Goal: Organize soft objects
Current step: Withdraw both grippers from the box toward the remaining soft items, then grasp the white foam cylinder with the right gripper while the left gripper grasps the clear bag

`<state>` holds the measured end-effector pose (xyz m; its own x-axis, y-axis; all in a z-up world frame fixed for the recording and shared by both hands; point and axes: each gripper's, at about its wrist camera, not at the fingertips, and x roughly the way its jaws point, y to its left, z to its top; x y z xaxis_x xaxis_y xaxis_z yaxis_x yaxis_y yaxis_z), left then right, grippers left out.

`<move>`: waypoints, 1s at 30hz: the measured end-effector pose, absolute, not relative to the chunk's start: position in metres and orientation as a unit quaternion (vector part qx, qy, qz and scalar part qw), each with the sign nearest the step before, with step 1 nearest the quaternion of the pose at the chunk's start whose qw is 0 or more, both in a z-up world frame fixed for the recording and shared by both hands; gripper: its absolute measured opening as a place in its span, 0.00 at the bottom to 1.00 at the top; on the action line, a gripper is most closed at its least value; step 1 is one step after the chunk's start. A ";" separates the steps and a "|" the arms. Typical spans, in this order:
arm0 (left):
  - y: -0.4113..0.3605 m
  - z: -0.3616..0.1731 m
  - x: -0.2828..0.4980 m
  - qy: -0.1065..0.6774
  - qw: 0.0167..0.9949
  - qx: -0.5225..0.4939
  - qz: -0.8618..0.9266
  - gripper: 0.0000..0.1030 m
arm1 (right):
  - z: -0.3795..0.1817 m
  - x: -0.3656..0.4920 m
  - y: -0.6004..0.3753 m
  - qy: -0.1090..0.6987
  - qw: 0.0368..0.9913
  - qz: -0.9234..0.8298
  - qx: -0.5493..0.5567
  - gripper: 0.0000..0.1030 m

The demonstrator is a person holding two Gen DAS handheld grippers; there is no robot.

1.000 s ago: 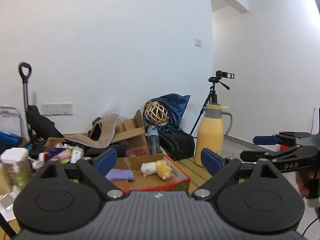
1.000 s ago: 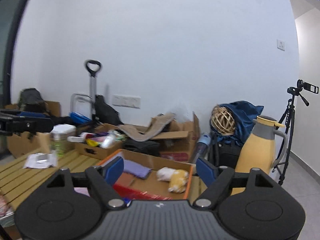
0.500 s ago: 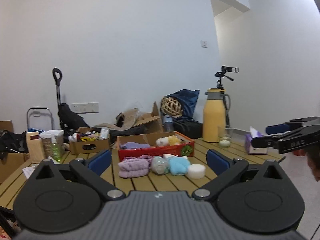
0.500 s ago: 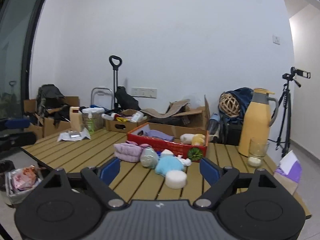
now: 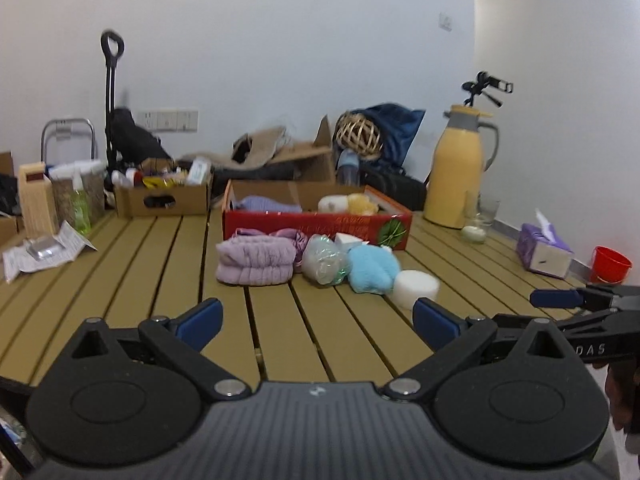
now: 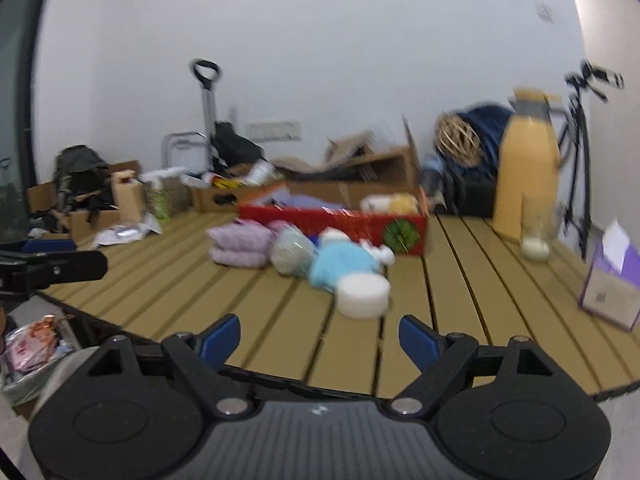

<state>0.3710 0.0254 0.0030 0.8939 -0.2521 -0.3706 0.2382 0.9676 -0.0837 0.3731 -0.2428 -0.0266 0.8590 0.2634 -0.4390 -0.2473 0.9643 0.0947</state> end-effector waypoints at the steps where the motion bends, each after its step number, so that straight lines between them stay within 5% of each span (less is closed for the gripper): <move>1: 0.021 0.001 0.384 0.199 0.972 -0.019 -0.125 1.00 | -0.031 0.381 -0.243 0.234 0.963 0.129 0.019 0.82; 10: -0.029 -0.013 0.511 0.218 0.965 0.008 -0.147 0.96 | -0.055 0.483 -0.238 0.269 0.957 0.109 0.018 0.81; 15: -0.052 -0.033 0.577 0.223 0.969 0.025 -0.107 0.78 | -0.075 0.525 -0.238 0.276 0.955 0.103 0.034 0.71; 17: -0.054 -0.048 0.587 0.226 0.968 0.031 -0.100 0.54 | -0.085 0.531 -0.241 0.281 0.952 0.113 0.044 0.62; 19: -0.054 -0.059 0.595 0.252 0.960 0.035 -0.114 0.42 | -0.091 0.531 -0.242 0.285 0.950 0.118 0.051 0.54; 25: -0.046 -0.061 0.601 0.264 0.955 0.000 -0.134 0.42 | -0.092 0.531 -0.244 0.275 0.952 0.128 0.050 0.52; 30: -0.044 -0.059 0.597 0.255 0.957 -0.011 -0.141 0.29 | -0.092 0.531 -0.242 0.273 0.953 0.122 0.050 0.52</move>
